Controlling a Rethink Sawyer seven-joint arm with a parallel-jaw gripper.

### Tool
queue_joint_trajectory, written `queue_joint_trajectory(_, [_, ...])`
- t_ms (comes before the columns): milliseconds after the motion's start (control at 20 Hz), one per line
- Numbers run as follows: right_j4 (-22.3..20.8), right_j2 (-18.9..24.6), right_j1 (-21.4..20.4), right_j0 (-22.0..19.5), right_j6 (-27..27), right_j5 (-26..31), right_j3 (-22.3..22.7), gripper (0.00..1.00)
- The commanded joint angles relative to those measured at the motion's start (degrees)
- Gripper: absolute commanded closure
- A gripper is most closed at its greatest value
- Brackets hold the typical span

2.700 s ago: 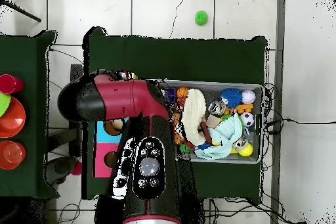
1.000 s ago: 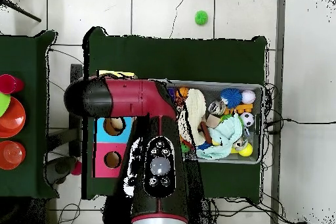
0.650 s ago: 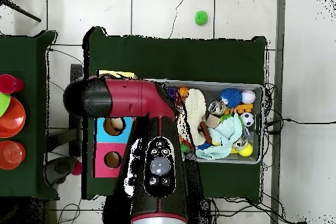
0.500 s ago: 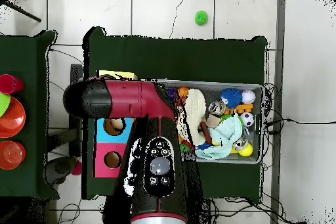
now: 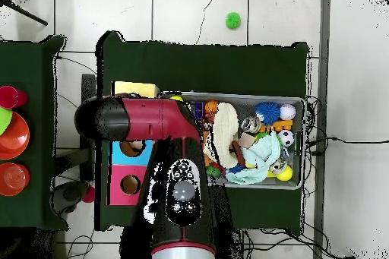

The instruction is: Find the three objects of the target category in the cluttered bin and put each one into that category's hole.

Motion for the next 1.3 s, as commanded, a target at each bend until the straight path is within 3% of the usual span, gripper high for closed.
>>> queue_joint_trajectory(50, [-1.3,4.6,3.5,-2.3,5.1,-2.4,6.3,1.00])
queue_joint_trajectory(850, [3.9,8.7,2.0,-4.2,9.0,-7.1,9.4,1.00])
queue_joint_trajectory(1300, [5.3,9.3,1.8,-4.5,9.5,-6.8,9.5,1.00])
